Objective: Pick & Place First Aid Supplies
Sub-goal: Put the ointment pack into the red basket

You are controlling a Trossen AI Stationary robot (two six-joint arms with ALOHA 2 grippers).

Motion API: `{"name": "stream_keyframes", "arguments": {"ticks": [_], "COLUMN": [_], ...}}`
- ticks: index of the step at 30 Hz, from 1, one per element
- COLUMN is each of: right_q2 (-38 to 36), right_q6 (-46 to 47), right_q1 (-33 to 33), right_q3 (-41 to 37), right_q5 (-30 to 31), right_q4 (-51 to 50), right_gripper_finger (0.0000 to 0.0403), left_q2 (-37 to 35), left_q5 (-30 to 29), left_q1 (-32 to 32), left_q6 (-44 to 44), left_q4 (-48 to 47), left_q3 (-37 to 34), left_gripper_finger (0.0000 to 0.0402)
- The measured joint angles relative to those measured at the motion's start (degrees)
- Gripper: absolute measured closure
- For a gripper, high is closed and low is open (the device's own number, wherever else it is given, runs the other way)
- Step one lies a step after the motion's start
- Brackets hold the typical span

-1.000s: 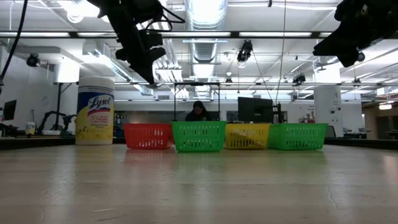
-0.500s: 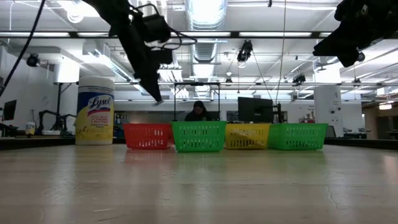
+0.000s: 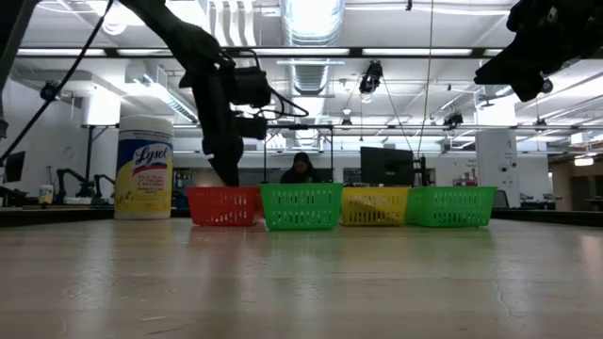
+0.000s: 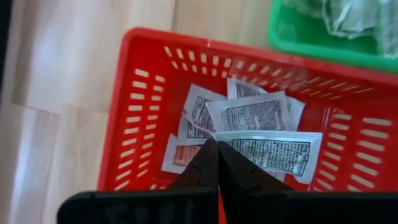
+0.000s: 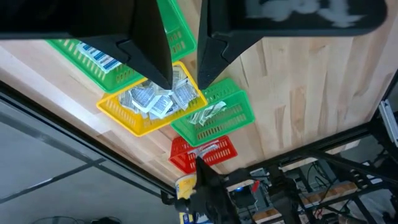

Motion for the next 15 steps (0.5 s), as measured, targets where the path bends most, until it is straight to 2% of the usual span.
{"name": "stream_keyframes", "arguments": {"ticks": [15], "right_q2": [0.0], "right_q6": [0.0], "right_q1": [0.0], "right_q3": [0.0], "right_q5": [0.0], "right_q4": [-0.1], "right_gripper_finger": [0.0319], "left_q2": [4.5], "left_q5": [-0.9], "left_q1": [0.1], "left_q6": [0.4], "left_q4": [0.7], "left_q3": [0.0], "left_gripper_finger": [0.0401]}}
